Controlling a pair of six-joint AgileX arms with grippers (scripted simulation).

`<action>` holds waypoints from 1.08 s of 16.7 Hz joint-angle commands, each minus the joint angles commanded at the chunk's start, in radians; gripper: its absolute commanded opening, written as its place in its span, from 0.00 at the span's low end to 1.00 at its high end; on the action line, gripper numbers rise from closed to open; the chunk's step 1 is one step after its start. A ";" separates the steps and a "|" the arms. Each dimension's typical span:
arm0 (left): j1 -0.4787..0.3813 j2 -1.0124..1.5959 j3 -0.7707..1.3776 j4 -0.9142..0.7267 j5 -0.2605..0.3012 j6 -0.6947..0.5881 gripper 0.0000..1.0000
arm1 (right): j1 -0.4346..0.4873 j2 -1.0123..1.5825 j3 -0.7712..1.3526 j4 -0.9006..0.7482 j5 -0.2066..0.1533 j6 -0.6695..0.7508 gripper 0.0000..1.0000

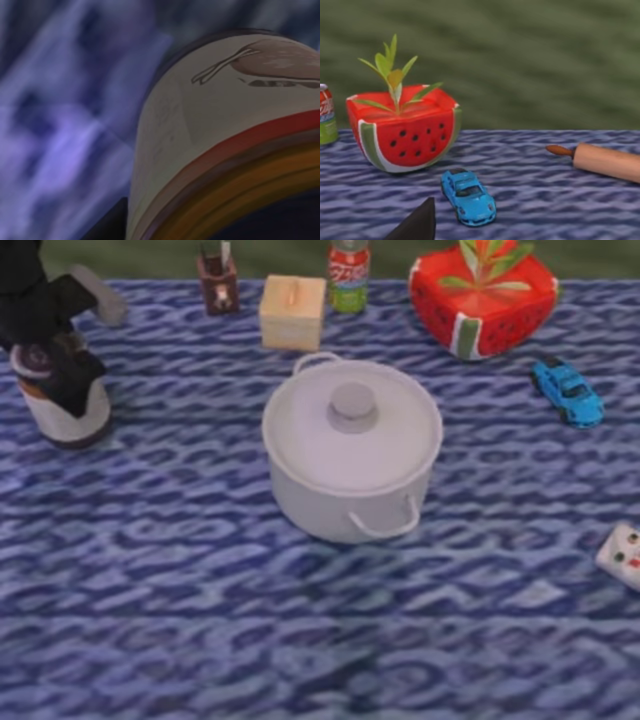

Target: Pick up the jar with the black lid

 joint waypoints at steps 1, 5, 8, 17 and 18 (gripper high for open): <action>0.000 0.000 0.000 0.000 0.000 0.000 0.00 | 0.000 0.000 0.000 0.000 0.000 0.000 1.00; -0.003 -0.002 -0.002 0.000 0.000 0.002 0.00 | 0.000 0.000 0.000 0.000 0.000 0.000 1.00; -0.004 -0.070 -0.073 -0.006 -0.001 0.005 0.00 | 0.000 0.000 0.000 0.000 0.000 0.000 1.00; 0.021 -0.499 -0.466 -0.031 -0.006 0.002 0.00 | 0.000 0.000 0.000 0.000 0.000 0.000 1.00; 0.023 -0.513 -0.481 -0.032 -0.006 0.002 0.00 | 0.000 0.000 0.000 0.000 0.000 0.000 1.00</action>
